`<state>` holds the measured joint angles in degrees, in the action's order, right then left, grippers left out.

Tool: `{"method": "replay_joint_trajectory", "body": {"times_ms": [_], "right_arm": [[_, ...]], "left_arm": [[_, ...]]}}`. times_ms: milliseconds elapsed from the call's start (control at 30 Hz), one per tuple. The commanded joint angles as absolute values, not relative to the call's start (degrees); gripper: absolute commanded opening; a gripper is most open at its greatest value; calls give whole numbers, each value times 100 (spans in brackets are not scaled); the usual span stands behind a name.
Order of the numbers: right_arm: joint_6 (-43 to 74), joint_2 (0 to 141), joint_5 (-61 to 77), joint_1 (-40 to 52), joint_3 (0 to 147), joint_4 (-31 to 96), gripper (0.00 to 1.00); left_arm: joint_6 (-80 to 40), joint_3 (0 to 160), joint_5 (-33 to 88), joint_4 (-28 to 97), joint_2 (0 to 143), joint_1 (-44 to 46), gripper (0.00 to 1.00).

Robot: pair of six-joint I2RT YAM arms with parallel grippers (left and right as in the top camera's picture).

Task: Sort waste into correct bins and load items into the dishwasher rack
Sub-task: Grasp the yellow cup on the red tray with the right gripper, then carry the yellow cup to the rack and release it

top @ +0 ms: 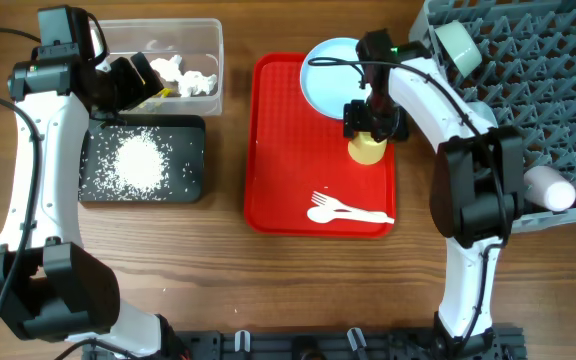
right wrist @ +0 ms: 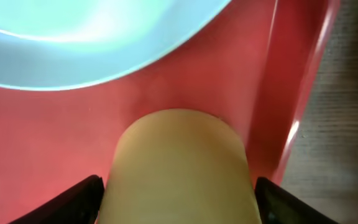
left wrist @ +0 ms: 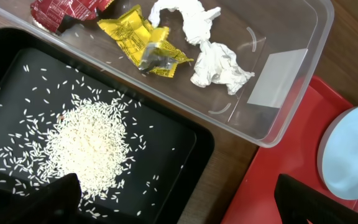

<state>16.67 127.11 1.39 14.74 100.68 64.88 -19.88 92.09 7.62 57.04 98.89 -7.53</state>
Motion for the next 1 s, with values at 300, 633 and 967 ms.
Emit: {"method": "replay_joint_trajectory", "body": {"times_ms": [300,633,967], "right_arm": [[1688,12755,45,1457,9990,6877,59],[1190,11437,607,1282,10554,7682,59],[899,9533,550,-200,10554,8211,59]], "left_arm": [[-2040,9236,790,5704,9878,-768,100],[-2040,9236,788,5704,9878,-768,100],[-2040,9236,790,5704,9878,-768,100]]}}
